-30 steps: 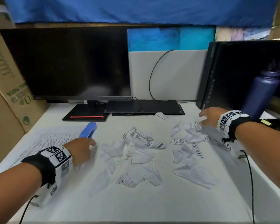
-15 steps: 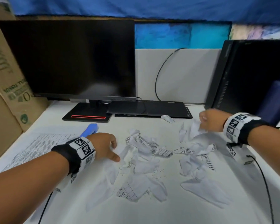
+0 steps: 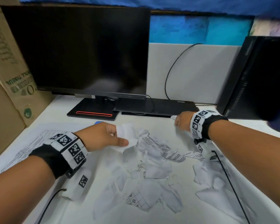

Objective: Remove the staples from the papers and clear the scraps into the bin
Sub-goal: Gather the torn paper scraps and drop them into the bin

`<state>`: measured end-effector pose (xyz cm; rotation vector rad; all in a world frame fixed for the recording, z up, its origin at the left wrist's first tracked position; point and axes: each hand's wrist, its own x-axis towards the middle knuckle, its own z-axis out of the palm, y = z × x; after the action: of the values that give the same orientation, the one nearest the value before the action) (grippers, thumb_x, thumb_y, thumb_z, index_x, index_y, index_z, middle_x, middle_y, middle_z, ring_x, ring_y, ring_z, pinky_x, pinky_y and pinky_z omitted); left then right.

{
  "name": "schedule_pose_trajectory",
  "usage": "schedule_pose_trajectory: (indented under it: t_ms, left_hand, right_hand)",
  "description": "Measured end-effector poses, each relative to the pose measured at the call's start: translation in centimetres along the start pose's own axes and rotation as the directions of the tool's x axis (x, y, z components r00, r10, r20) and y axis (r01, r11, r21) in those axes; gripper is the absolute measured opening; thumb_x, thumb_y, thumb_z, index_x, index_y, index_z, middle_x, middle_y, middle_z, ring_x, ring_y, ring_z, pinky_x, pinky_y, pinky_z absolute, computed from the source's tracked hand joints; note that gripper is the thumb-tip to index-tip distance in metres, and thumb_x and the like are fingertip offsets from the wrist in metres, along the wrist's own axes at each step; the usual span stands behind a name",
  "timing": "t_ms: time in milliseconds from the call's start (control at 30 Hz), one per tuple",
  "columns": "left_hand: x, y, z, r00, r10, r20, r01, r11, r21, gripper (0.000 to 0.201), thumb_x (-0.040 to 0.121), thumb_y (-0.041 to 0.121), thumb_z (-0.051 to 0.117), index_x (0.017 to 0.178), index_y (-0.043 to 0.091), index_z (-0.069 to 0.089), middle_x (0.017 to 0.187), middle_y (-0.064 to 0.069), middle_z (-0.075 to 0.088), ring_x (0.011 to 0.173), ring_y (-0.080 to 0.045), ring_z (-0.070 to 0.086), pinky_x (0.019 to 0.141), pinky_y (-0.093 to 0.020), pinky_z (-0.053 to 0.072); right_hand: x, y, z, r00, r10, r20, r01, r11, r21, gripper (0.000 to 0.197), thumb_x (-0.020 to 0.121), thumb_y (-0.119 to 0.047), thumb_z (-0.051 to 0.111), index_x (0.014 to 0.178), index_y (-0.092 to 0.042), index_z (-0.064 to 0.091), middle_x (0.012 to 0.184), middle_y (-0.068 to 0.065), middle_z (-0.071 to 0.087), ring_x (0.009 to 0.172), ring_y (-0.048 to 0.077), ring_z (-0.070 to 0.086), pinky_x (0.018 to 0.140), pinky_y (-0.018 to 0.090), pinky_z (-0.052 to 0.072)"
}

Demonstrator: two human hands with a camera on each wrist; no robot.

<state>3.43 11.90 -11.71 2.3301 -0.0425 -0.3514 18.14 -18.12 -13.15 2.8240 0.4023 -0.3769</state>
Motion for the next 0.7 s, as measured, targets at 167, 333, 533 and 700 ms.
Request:
schedule_pose_trajectory:
  t_ms: [167, 333, 533, 700]
  left_hand:
    - [-0.4, -1.1, -0.1, 0.998, -0.056, -0.015, 0.041, 0.866, -0.498, 0.054, 0.066, 0.049, 0.085, 0.099, 0.008, 0.076, 0.096, -0.009, 0.073, 0.083, -0.020, 0.062, 0.084, -0.034, 0.046]
    - [-0.4, -0.2, -0.3, 0.979, -0.190, -0.070, 0.064, 0.617, -0.784, 0.019, 0.092, 0.013, 0.062, 0.108, 0.003, 0.065, 0.080, -0.009, 0.064, 0.067, -0.018, 0.062, 0.079, -0.039, 0.058]
    - [-2.7, 0.4, -0.6, 0.991, -0.126, -0.039, 0.067, 0.737, -0.673, 0.025, 0.090, -0.010, 0.046, 0.110, -0.003, 0.059, 0.098, -0.020, 0.067, 0.074, -0.026, 0.070, 0.063, -0.037, 0.062]
    - [-5.1, 0.4, -0.2, 0.996, -0.069, -0.055, 0.060, 0.988, -0.143, 0.027, 0.096, 0.011, 0.051, 0.111, 0.033, 0.056, 0.095, -0.013, 0.066, 0.063, -0.020, 0.053, 0.052, -0.030, 0.041]
  right_hand:
    - [2.2, -0.3, 0.5, 0.997, 0.077, 0.021, -0.078, 0.996, 0.053, 0.028, 0.090, -0.023, 0.060, 0.115, -0.016, 0.070, 0.101, 0.003, 0.070, 0.092, 0.024, 0.068, 0.091, 0.038, 0.056]
    - [0.3, -0.9, 0.4, 0.982, 0.144, -0.123, -0.119, 0.974, 0.192, 0.026, 0.086, -0.036, 0.065, 0.094, -0.012, 0.072, 0.090, 0.005, 0.073, 0.078, 0.022, 0.069, 0.070, 0.029, 0.058]
    - [-5.8, -0.3, -2.1, 0.901, 0.117, -0.418, 0.089, 0.893, 0.441, 0.017, 0.089, -0.038, 0.062, 0.093, -0.023, 0.055, 0.092, 0.001, 0.064, 0.077, 0.022, 0.059, 0.063, 0.027, 0.042]
    - [-12.6, 2.4, -3.5, 0.880, 0.105, -0.464, 0.184, 0.824, 0.536, 0.011, 0.094, -0.023, 0.055, 0.096, -0.023, 0.066, 0.085, -0.001, 0.068, 0.066, 0.015, 0.062, 0.058, 0.025, 0.047]
